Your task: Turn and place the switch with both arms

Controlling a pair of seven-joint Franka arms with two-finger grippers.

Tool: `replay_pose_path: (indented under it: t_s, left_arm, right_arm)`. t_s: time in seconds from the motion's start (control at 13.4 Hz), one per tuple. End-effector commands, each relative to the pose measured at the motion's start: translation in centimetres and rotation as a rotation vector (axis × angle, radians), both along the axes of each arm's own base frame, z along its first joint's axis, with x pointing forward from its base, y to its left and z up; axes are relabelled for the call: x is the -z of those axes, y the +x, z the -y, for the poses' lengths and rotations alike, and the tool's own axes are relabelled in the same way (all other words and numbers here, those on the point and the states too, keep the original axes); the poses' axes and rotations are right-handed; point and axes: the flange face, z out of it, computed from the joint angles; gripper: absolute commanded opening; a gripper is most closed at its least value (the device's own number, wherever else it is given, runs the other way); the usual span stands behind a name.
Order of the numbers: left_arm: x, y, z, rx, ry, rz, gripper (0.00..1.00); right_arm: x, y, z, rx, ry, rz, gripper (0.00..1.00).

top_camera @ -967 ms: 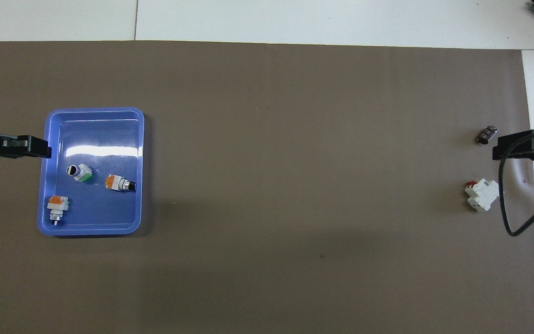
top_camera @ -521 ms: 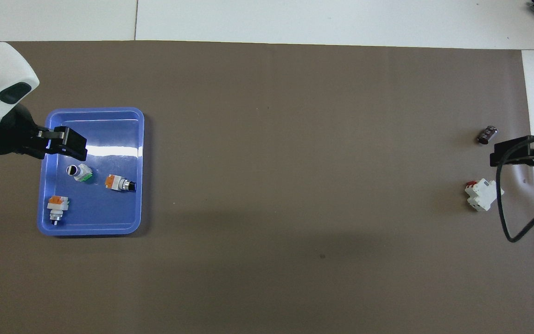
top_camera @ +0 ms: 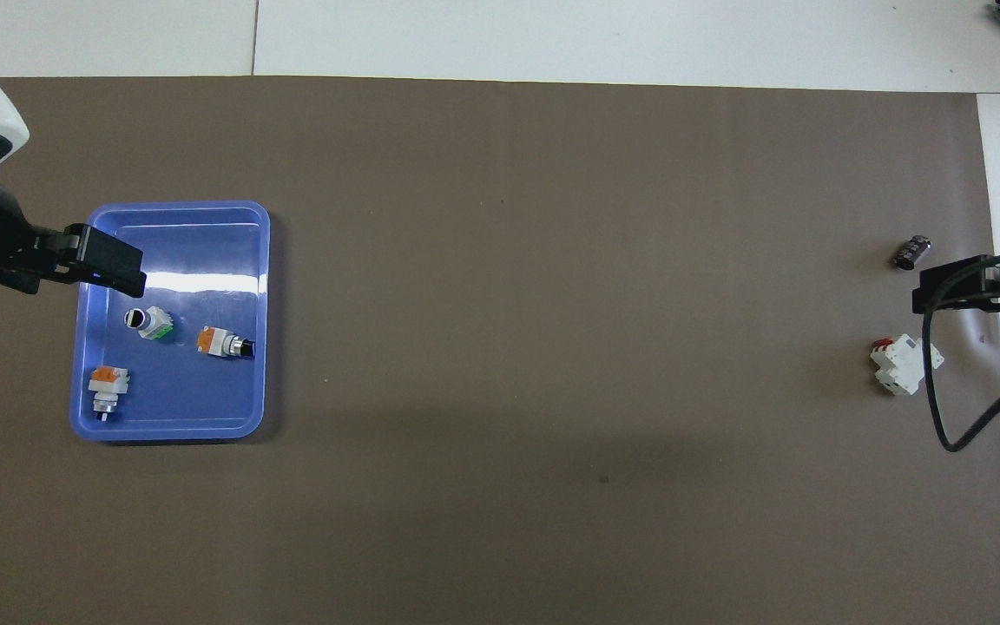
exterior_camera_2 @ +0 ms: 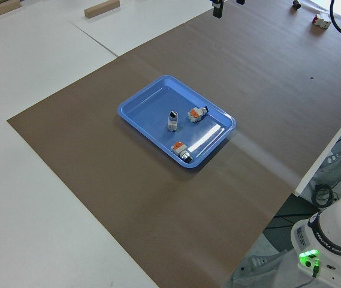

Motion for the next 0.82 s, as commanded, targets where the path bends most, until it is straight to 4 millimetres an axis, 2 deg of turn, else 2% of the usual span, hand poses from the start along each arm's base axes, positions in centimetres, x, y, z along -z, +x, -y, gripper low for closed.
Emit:
replay_pose_path:
  t_s: [0.0,0.15,0.3,0.74]
  left_arm:
    - [0.3,-0.4,-0.6,-0.027,0.022,0.022,1.0]
    - [0.2,0.1,-1.2,-0.049,0.067,0.056,1.0]
    - [0.2,0.2,-1.0,-0.098,0.122,0.083,1.0]
    - [0.2,0.9,-1.1,-0.093,0.101,0.128,1.0]
  right_arm:
    - [0.1,-0.2,0.4,0.013,0.008,-0.01,1.0]
    - [0.5,-0.3,0.6,0.016,0.008,-0.021,1.0]
    - [0.5,-0.4,0.7,0.019,0.008,-0.022,1.0]
    - [0.5,-0.4,0.4,0.018,0.008,-0.021,1.0]
